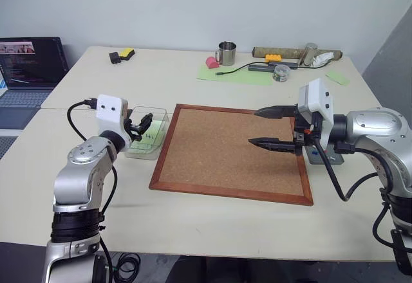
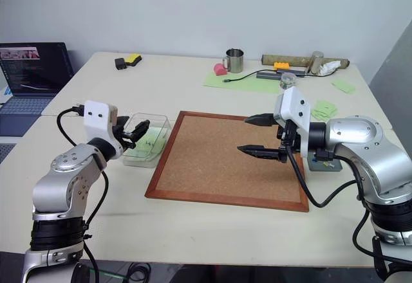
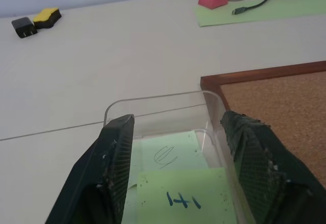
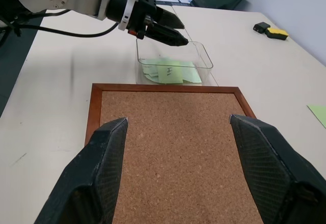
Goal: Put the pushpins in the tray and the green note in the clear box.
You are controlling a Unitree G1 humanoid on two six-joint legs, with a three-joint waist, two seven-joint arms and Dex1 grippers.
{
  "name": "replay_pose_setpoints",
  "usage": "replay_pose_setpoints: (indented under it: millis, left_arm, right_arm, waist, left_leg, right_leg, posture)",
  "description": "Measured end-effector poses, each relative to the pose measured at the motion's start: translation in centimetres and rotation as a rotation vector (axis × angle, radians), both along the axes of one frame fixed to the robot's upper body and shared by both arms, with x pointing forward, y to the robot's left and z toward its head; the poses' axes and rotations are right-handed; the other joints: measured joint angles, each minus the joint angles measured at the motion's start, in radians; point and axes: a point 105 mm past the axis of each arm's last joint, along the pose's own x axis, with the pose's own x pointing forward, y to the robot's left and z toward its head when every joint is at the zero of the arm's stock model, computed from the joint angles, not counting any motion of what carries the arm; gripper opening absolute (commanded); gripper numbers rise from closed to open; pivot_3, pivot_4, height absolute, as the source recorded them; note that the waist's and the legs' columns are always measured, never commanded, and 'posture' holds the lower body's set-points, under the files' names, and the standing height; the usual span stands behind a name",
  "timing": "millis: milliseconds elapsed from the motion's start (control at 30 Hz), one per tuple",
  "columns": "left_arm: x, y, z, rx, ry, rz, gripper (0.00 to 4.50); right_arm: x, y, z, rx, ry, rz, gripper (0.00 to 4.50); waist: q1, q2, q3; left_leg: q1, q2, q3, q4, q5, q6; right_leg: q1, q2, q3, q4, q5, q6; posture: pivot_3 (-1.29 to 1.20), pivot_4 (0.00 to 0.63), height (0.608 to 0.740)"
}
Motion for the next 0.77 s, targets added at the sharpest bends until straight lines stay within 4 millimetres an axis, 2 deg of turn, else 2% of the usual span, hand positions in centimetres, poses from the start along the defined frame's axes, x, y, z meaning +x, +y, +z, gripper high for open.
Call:
replay_pose_setpoints:
  millis: [100,133,233,300,433,600,667,767]
  left_arm:
    - [-0.9,0.1,1.6,0.069,-0.027,-0.069,3.15]
    - [-1.7,0.6,2.0,0.145,-0.014,-0.107,3.15]
    - [-3.7,3.1,1.6,0.398,0.067,-0.153,3.15]
    - [-4.9,4.1,0.7,0.487,0.132,-0.216,3.15]
    - [-7.0,5.1,-0.8,0.464,0.262,-0.355,3.15]
    - [-8.4,5.7,-0.3,0.441,0.310,-0.451,3.15]
    - [-8.5,6.3,-0.2,0.440,0.323,-0.448,3.15]
    - [-8.6,6.5,-0.3,0.435,0.331,-0.463,3.15]
  right_arm:
    - [0.1,-0.5,0.1,-0.007,-0.006,-0.017,3.35]
    - [0.1,-1.2,-0.1,-0.023,-0.001,-0.040,3.35]
    - [0.4,-4.6,-1.3,-0.093,0.040,-0.144,3.35]
    - [0.3,-7.2,-1.8,-0.151,0.068,-0.211,3.35]
    - [-0.6,-11.6,-2.7,-0.247,0.119,-0.317,3.35]
    - [-2.8,-16.9,-4.5,-0.344,0.244,-0.440,3.35]
    - [-3.4,-18.3,-4.9,-0.355,0.268,-0.486,3.35]
    - [-3.9,-19.3,-5.0,-0.372,0.269,-0.512,3.35]
  waist:
    - [-0.001,0.000,0.000]
    - [-0.003,0.000,0.000]
    - [-0.003,0.001,0.001]
    - [-0.001,0.002,0.001]
    - [0.004,0.003,0.002]
    - [0.002,0.003,0.002]
    - [0.001,0.004,0.002]
    - [-0.005,0.004,0.002]
  left_leg:
    - [0.000,0.000,0.000,0.000,0.000,0.000]
    - [-0.001,0.000,0.000,-0.002,0.000,0.000]
    - [-0.001,0.000,0.002,-0.005,0.000,0.000]
    - [-0.001,0.000,0.002,-0.006,0.000,0.000]
    - [-0.002,0.000,0.000,-0.006,-0.002,0.004]
    - [-0.002,0.000,0.001,-0.006,-0.002,0.005]
    - [-0.001,0.000,0.001,-0.006,-0.002,0.005]
    - [0.000,0.000,0.001,-0.006,-0.002,0.005]
  right_leg:
    - [-0.001,0.000,0.000,0.000,0.000,0.000]
    - [-0.001,0.000,0.000,-0.001,0.000,0.000]
    - [-0.002,-0.001,0.001,-0.004,0.000,0.000]
    - [-0.002,-0.001,0.001,-0.005,0.000,-0.001]
    - [-0.002,-0.002,-0.001,-0.005,-0.001,-0.002]
    - [-0.002,-0.002,-0.001,-0.004,0.000,-0.002]
    - [-0.002,-0.002,-0.001,-0.003,0.000,-0.002]
    - [-0.002,-0.002,-0.001,-0.002,0.000,-0.003]
  posture:
    - [0.00,0.150,0.740]
    - [0.00,0.150,0.740]
    - [0.00,0.150,0.740]
    - [0.00,0.150,0.740]
    - [0.00,0.150,0.740]
    - [0.00,0.150,0.740]
    - [0.00,0.150,0.740]
    - [0.00,0.150,0.740]
